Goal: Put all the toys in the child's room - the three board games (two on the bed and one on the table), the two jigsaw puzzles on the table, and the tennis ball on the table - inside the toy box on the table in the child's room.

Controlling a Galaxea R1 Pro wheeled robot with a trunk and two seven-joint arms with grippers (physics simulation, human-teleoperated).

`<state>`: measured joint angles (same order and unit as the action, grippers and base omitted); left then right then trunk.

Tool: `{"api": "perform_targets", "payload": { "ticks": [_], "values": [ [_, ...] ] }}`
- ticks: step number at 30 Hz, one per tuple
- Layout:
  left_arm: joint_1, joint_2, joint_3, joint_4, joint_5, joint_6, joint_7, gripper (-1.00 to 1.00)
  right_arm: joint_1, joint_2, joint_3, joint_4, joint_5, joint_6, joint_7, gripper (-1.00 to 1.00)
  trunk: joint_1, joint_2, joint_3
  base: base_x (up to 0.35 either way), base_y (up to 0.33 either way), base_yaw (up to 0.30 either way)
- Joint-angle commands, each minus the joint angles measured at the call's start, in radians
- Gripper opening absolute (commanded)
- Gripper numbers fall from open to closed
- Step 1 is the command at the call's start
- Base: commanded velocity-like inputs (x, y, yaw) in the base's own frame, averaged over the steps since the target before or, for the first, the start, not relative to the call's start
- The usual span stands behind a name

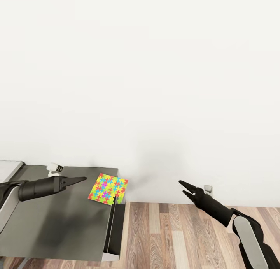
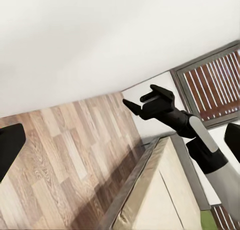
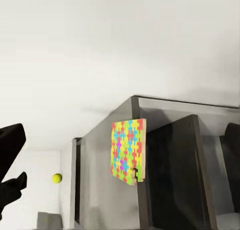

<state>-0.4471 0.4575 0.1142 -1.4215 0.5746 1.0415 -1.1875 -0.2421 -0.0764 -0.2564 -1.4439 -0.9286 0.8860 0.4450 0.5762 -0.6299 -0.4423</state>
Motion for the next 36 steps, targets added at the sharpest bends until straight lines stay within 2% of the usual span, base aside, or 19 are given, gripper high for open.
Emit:
{"api": "perform_targets", "payload": {
  "ticks": [1,10,20,36],
  "values": [
    [0.002,-0.001,0.0,-0.003,0.001,0.006,-0.003,1.0,0.001,0.001,-0.003,0.002,-0.004,0.002,0.007,1.0,0.0,-0.001,-0.001,0.0,0.0,0.017],
    [0.007,-0.009,-0.034,-0.016,0.001,0.006,-0.007,1.0,0.003,-0.003,-0.012,0.055,-0.018,-0.026,0.009,1.0,0.0,-0.001,-0.001,0.0,0.0,0.003],
    [0.007,-0.01,-0.041,-0.017,0.003,0.006,-0.007,1.0,0.001,0.001,-0.012,0.081,-0.017,-0.026,0.011,1.0,0.0,-0.001,0.0,0.0,0.0,-0.004],
    [0.007,-0.01,-0.043,-0.017,0.003,0.006,-0.007,1.0,0.002,0.001,-0.003,0.068,-0.015,-0.025,0.025,1.0,0.062,-0.113,-0.027,0.0,0.0,-0.012]
  ]
}}
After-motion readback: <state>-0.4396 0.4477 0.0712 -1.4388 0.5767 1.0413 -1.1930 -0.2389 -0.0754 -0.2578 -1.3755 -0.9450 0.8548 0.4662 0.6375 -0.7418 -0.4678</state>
